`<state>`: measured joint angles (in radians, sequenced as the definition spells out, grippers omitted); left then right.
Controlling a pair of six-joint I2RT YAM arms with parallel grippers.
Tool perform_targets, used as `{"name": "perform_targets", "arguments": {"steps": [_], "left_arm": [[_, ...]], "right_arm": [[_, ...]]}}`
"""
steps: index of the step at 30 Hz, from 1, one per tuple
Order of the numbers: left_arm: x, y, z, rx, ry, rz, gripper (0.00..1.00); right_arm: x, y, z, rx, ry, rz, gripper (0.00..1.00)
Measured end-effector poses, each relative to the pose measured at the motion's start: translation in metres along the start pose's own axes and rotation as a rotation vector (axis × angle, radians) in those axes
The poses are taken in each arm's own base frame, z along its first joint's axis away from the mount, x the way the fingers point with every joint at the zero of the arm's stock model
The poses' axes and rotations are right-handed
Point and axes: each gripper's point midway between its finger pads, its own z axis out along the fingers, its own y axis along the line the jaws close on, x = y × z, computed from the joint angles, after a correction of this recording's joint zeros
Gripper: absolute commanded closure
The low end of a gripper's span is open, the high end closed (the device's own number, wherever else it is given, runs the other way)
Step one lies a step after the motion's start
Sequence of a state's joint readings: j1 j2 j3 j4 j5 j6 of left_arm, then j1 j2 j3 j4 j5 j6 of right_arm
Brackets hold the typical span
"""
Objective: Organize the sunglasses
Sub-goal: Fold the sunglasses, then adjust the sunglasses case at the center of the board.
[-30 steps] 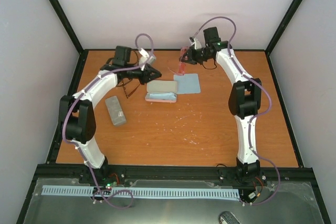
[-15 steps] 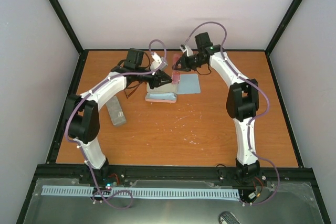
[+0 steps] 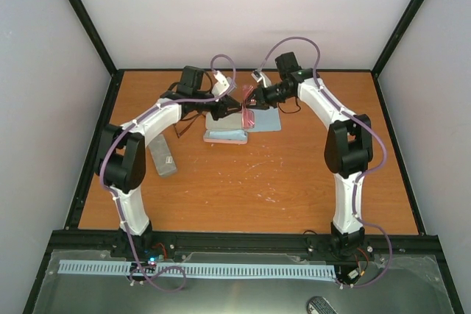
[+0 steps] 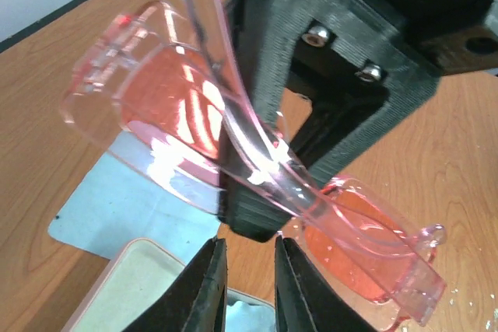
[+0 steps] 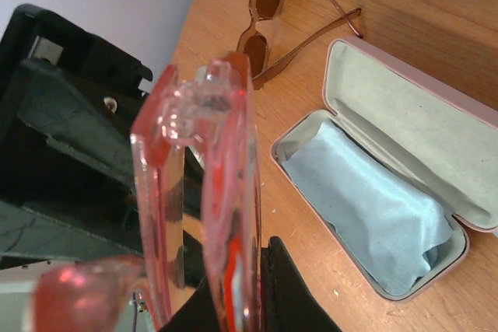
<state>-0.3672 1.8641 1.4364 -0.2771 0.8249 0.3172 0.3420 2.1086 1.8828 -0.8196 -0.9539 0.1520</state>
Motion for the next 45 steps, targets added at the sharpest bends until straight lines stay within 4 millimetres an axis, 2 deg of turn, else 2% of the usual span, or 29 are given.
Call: {"name": "perform_targets", "arguments": {"steps": [3,5,9,11,13,15,18,21,25,29,35,40,45], "left_arm": [[0.000,0.014,-0.007,-0.032,-0.010,-0.038,0.81],[-0.005,0.037,-0.023,-0.085,-0.033,-0.063,0.82],[-0.020,0.111,-0.069,-0.259,-0.072,-0.059,0.82],[-0.015,0.144,-0.087,-0.335,-0.067,-0.057,0.83],[-0.004,0.171,-0.094,-0.390,-0.041,-0.058,0.82],[0.011,0.194,-0.086,-0.406,0.000,-0.065,0.82],[0.034,0.219,-0.060,-0.392,0.069,-0.082,0.82],[0.060,0.235,-0.036,-0.371,0.142,-0.107,0.82],[0.095,0.226,-0.021,-0.332,0.247,-0.151,0.82],[0.107,0.213,-0.012,-0.302,0.296,-0.145,0.82],[0.131,0.182,0.006,-0.231,0.368,-0.163,0.82],[0.146,0.161,0.009,-0.200,0.417,-0.169,0.83],[0.160,0.145,0.001,-0.190,0.458,-0.176,0.84]], "right_arm": [[0.001,-0.005,0.000,0.030,-0.001,0.012,0.97],[0.004,-0.013,0.002,0.064,-0.001,0.047,0.97],[0.007,-0.029,0.008,0.093,-0.009,0.164,0.97],[0.003,-0.034,0.012,0.098,-0.019,0.197,0.97],[0.000,-0.035,0.019,0.100,-0.020,0.217,0.97],[-0.001,-0.035,0.029,0.096,-0.015,0.228,0.97],[0.003,-0.033,0.041,0.092,0.004,0.245,0.97],[0.007,-0.031,0.048,0.094,0.021,0.256,0.97],[0.010,-0.032,0.051,0.104,0.030,0.268,0.97],[0.012,-0.034,0.051,0.111,0.033,0.276,0.97],[0.013,-0.034,0.051,0.112,0.036,0.280,0.97],[0.015,-0.036,0.052,0.114,0.041,0.284,0.97],[0.022,-0.042,0.054,0.127,0.055,0.300,0.97]]}}
